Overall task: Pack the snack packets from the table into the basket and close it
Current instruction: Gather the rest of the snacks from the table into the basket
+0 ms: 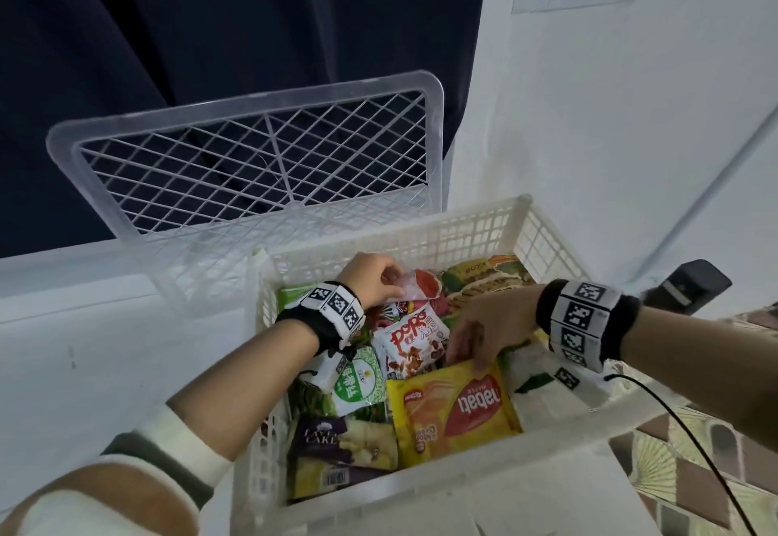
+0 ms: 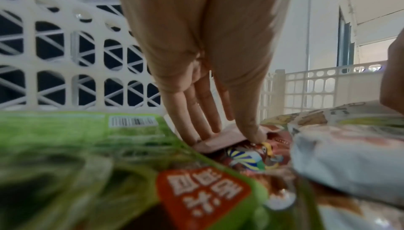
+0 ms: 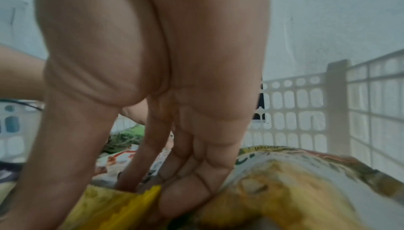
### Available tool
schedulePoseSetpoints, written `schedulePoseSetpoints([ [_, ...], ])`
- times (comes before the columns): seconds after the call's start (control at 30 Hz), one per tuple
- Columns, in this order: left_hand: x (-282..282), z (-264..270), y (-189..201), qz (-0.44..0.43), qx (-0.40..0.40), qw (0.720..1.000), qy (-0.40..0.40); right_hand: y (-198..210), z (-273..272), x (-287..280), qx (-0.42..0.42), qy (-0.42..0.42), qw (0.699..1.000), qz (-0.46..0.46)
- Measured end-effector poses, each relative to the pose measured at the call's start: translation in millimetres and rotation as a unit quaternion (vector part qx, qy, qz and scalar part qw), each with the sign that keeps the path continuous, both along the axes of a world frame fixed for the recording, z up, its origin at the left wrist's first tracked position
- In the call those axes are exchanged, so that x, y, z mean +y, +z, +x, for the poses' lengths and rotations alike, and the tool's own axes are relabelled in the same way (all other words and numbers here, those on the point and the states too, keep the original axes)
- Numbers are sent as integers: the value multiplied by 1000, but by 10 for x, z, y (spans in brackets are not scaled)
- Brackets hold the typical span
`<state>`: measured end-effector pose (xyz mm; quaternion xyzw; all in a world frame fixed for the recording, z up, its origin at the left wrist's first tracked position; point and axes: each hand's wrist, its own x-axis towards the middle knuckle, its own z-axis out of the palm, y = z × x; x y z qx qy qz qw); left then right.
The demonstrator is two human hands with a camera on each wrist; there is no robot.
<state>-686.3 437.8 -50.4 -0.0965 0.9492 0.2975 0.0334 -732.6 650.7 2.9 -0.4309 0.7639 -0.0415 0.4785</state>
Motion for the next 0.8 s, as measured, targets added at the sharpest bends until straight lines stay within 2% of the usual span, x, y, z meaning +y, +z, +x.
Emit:
schedulePoseSetpoints([
  [0.13, -1, 57, -48, -31, -31, 998, -42, -46, 12, 71, 23, 8, 1000, -2],
  [0.4, 5, 23, -105, -22, -7, 999, -22, -79, 8, 53, 33, -7, 999, -20],
  [0.57, 1, 34, -91, -39, -30, 998, -37, -140, 72, 20, 80, 8, 997, -7],
  [0.67, 53, 88, 61, -46, -17, 998, -43, -48, 117, 30, 112, 2, 994, -10],
  [0.8, 121, 282, 572, -29, 51, 998, -18, 361, 251, 93, 143, -35, 986, -74],
])
